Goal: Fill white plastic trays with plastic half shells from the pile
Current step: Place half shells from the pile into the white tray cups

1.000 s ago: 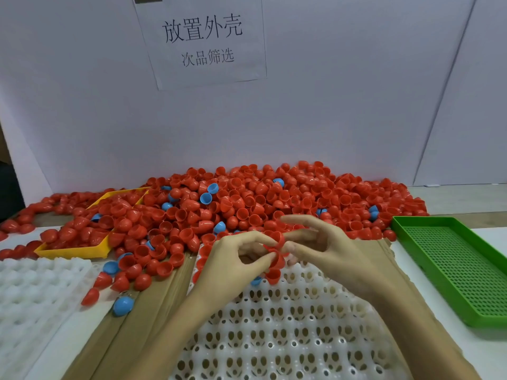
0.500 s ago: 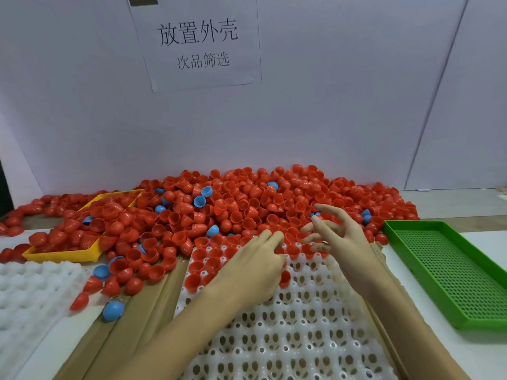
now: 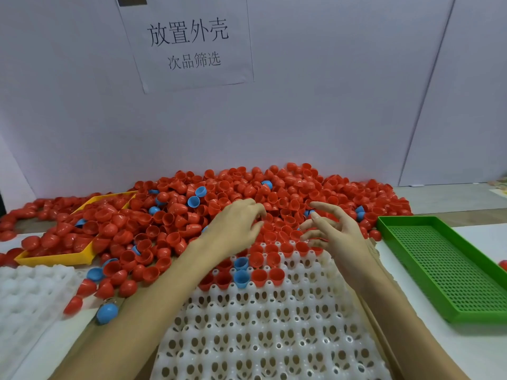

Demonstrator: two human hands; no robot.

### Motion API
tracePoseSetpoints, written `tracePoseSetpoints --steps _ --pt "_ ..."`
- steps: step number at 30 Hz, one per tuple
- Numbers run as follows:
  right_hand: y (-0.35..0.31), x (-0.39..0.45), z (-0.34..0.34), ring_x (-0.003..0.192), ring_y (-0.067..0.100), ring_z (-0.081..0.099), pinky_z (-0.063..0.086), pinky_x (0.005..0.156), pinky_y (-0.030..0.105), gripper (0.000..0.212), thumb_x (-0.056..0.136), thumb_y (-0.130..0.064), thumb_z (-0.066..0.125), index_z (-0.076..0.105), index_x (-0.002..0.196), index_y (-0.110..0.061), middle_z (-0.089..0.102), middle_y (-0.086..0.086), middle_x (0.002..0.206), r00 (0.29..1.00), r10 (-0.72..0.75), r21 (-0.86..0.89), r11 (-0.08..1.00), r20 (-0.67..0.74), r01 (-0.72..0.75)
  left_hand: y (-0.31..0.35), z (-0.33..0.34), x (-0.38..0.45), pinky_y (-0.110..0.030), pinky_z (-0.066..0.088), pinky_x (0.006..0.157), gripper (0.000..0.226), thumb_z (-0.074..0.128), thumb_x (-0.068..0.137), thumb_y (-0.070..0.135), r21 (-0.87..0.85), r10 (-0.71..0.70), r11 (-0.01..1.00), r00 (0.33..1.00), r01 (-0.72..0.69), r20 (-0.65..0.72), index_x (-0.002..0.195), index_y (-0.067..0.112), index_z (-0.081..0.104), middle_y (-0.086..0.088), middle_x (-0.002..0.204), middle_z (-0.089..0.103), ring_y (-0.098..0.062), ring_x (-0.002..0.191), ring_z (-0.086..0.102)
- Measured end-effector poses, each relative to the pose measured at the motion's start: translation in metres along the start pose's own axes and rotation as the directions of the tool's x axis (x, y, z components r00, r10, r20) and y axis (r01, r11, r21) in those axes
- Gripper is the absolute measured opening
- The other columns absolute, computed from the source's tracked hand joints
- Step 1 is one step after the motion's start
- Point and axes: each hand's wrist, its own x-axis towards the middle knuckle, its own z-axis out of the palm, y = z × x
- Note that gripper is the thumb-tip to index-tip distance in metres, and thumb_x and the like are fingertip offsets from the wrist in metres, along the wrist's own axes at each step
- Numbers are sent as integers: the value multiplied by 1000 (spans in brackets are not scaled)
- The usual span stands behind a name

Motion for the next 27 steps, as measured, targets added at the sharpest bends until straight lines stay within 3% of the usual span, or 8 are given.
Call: tracePoseSetpoints --steps 5,11,14,18,20,21,24,27 --pt "-1 1 -1 78 24 74 62 71 29 27 104 -18 62 62 131 -18 78 14 93 1000 3 12 1000 -7 -3 -31 14 14 -39 20 115 32 62 101 28 -12 -55 998 976 59 209 132 36 63 17 129 64 -9 124 40" --pt "0 2 -2 78 24 74 61 72 29 23 105 -18 61 65 128 -17 78 13 92 1000 2 13 1000 4 -2 -41 27 10 -35 21 105 25 69 96 36 -40 -86 996 996 84 -39 120 38 69 25 109 63 -3 110 43" --pt "0 2 -3 78 24 73 62 72 30 21 105 -18 61 67 126 -16 78 13 92 1000 0 17 1000 12 -1 -39 21 2 -33 21 100 23 71 95 35 -207 -190 966 969 155 -159 118 38 70 27 106 63 -3 109 49" --pt "0 1 -2 79 24 73 61 70 26 17 105 -16 61 74 117 -15 77 10 90 999 -14 -28 999 43 16 -19 9 -18 -45 34 110 21 75 92 34 -396 -288 903 918 167 -271 113 34 71 24 105 68 -3 107 58" --pt "-1 -1 -1 83 23 74 61 71 25 17 104 -16 62 76 112 -17 78 6 92 997 -37 -106 993 72 44 -6 6 -29 -48 42 108 20 76 90 32 -473 -310 869 903 142 -297 110 32 72 23 102 70 -4 104 62" --pt "-1 -3 -1 87 22 75 61 74 24 16 104 -19 63 77 113 -21 78 4 95 994 -46 -151 987 104 61 1 4 -34 -45 46 106 19 77 90 31 -518 -317 846 899 124 -303 109 31 72 21 102 71 -3 103 64" --pt "-5 -9 3 102 18 76 62 87 28 27 100 -32 69 70 127 -36 77 -3 115 947 -42 -230 966 317 120 21 -3 -52 -16 51 91 17 78 89 34 -631 -337 773 885 65 -321 105 30 72 19 99 75 -2 98 69" --pt "-5 -15 13 109 24 76 62 93 38 44 96 -34 77 63 137 -39 75 1 123 873 -40 -208 965 487 161 36 -5 -67 -10 49 86 20 77 86 43 -630 -351 774 874 68 -336 99 30 70 19 95 74 0 96 69"
